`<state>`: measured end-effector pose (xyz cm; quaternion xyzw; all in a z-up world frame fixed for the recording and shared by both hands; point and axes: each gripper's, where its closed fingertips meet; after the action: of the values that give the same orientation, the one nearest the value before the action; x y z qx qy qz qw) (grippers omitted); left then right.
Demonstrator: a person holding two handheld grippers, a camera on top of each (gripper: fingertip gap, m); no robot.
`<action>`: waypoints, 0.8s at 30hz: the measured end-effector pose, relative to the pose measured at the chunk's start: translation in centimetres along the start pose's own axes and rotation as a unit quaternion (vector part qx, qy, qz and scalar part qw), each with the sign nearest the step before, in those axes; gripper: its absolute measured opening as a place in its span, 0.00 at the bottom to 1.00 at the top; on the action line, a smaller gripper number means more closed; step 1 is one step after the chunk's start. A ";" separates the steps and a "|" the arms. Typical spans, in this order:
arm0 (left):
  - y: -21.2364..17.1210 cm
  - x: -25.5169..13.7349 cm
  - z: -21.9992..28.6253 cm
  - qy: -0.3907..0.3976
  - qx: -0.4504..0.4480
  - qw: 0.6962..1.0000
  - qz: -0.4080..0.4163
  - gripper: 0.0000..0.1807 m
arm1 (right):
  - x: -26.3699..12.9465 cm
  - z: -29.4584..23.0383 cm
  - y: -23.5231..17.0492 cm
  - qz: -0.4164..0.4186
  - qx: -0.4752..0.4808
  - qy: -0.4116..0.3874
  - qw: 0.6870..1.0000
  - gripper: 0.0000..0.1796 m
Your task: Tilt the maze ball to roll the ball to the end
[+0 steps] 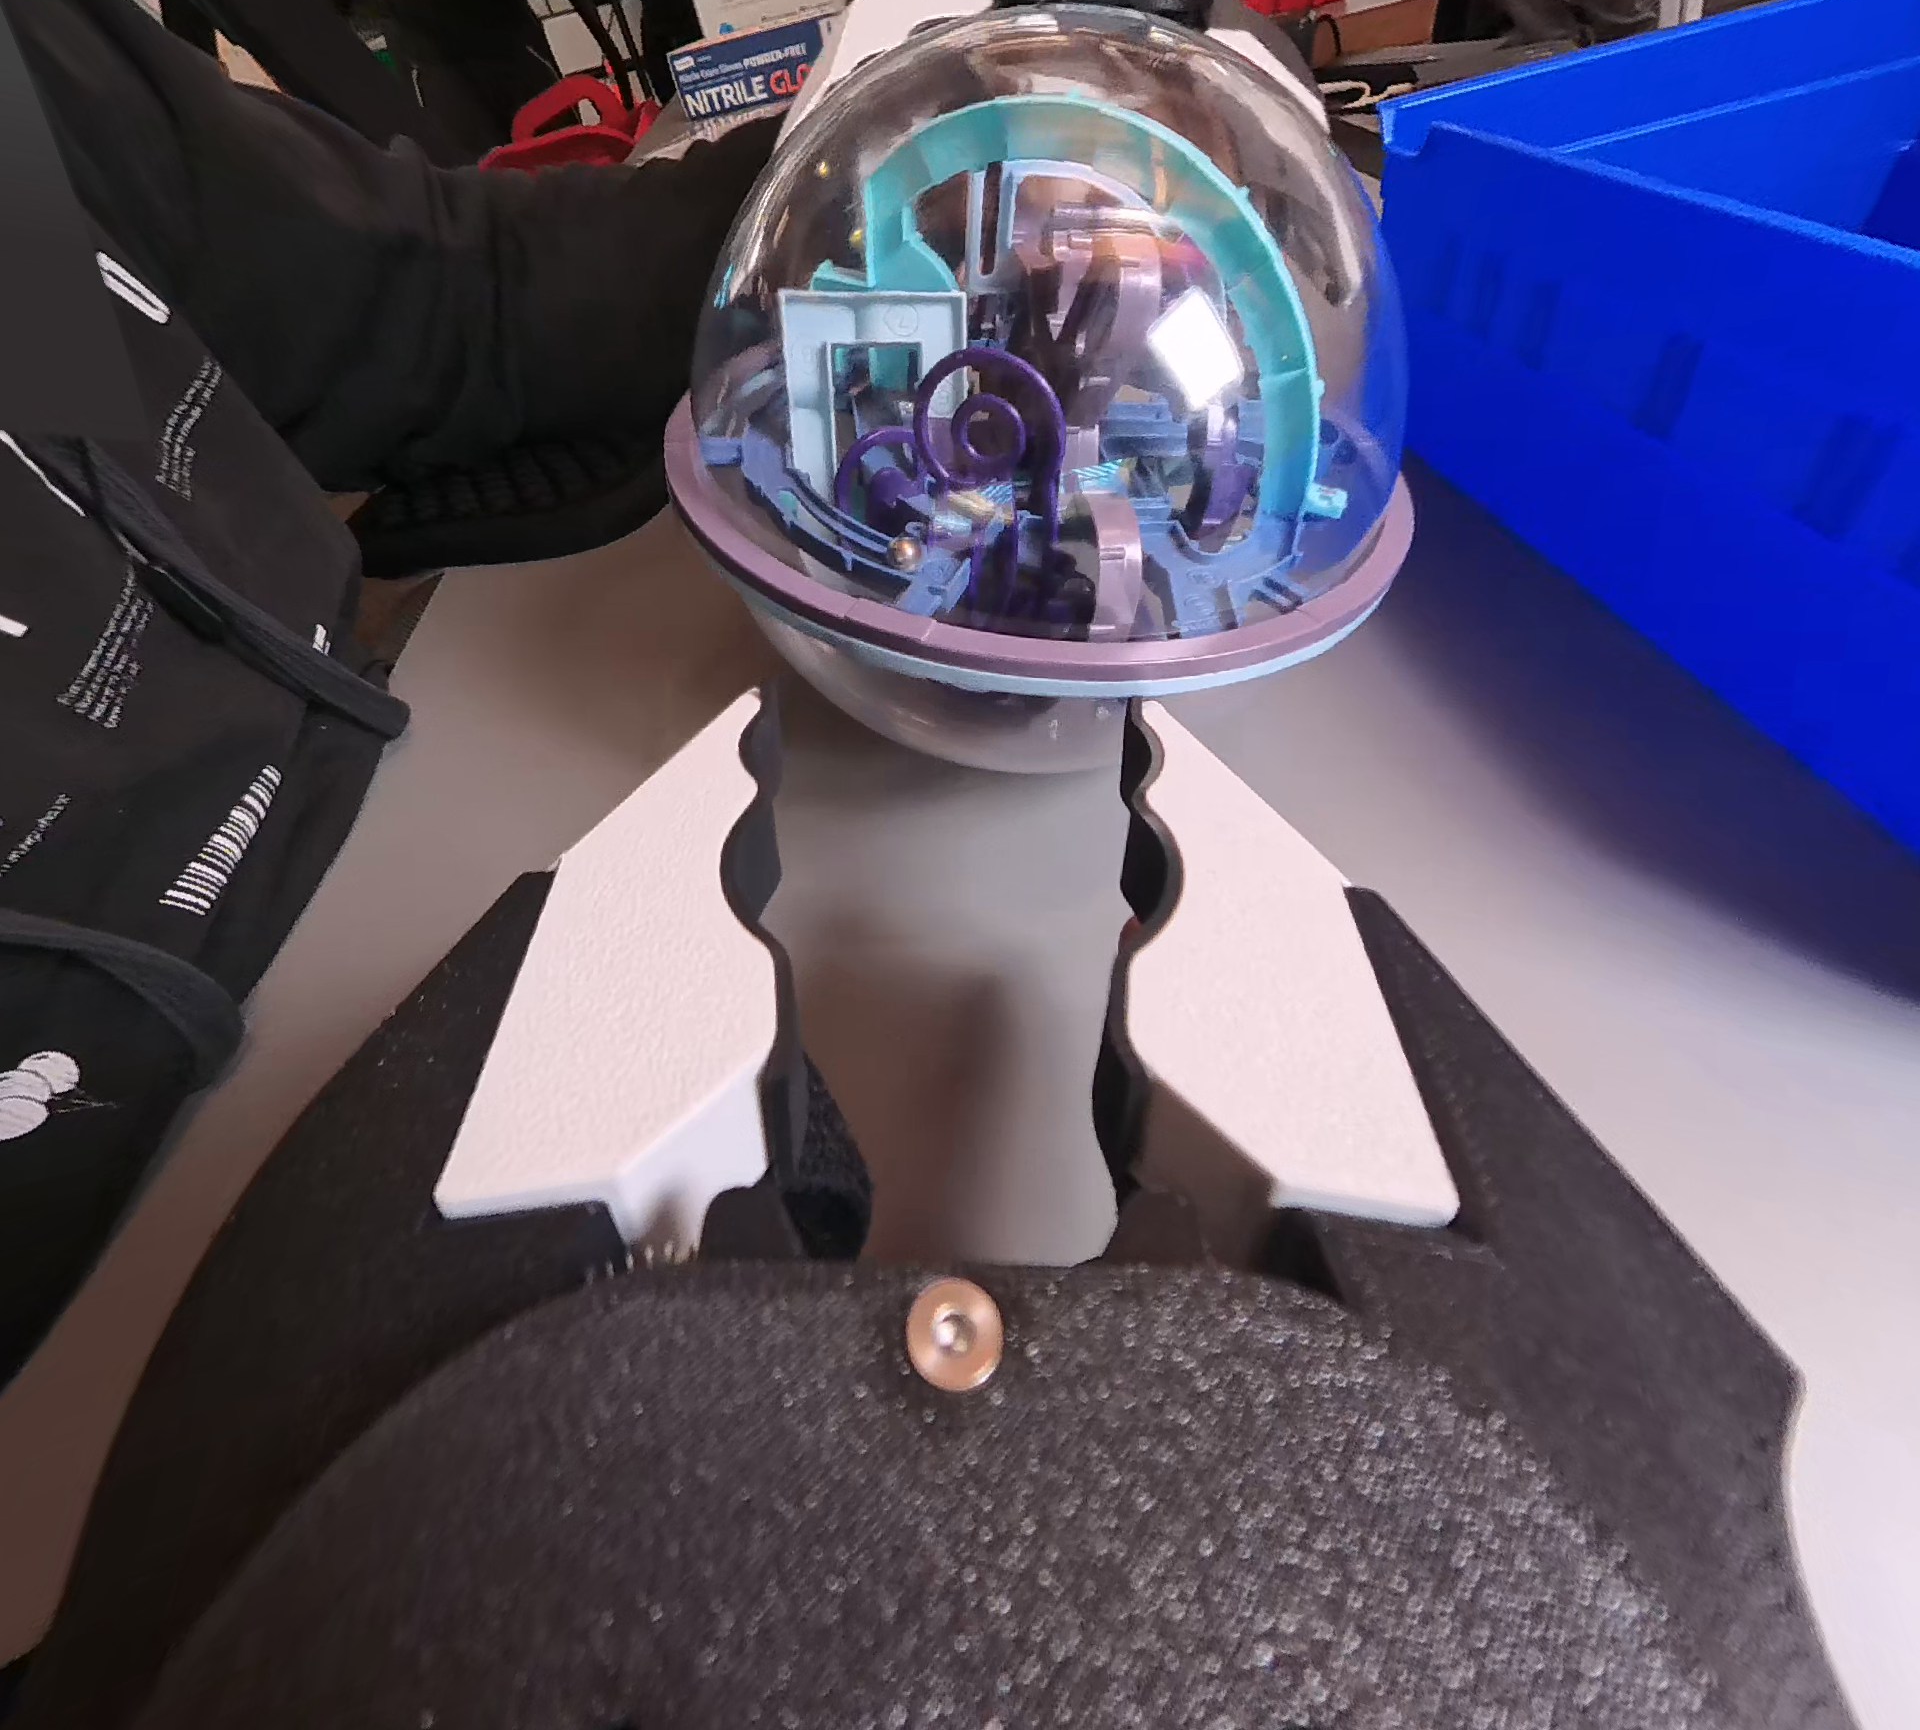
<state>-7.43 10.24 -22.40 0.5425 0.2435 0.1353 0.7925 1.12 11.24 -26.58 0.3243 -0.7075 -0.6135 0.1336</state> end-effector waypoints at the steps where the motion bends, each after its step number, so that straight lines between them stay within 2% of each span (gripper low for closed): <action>1: 0.0 0.0 0.0 -0.004 -0.006 1.000 0.000 0.73 | 0.1 -0.1 -0.1 -0.003 -0.003 0.000 1.000 0.36; 11: 0.4 0.4 0.1 -0.008 -0.025 1.000 -0.009 0.73 | 0.5 -0.3 -1.3 -0.041 -0.014 -0.008 0.999 0.34; 18: 0.3 0.1 -0.1 -0.021 -0.041 0.999 0.013 0.73 | 0.6 -0.7 -1.0 -0.034 -0.017 -0.005 0.999 0.34; 24: 0.0 -0.4 -0.3 -0.053 -0.084 0.994 0.038 0.73 | 0.6 -0.5 -0.4 -0.017 -0.038 -0.015 0.999 0.29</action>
<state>-7.94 10.33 -22.41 0.4895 0.1681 0.1566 0.8412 1.10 10.49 -26.95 0.3219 -0.6796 -0.6473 0.1246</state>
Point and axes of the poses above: each gripper's, where its closed fingertips meet, x out along the fingers, y out of its top, z = x × y across the jaws, and after that the axes turned 9 degrees about y, right-handed
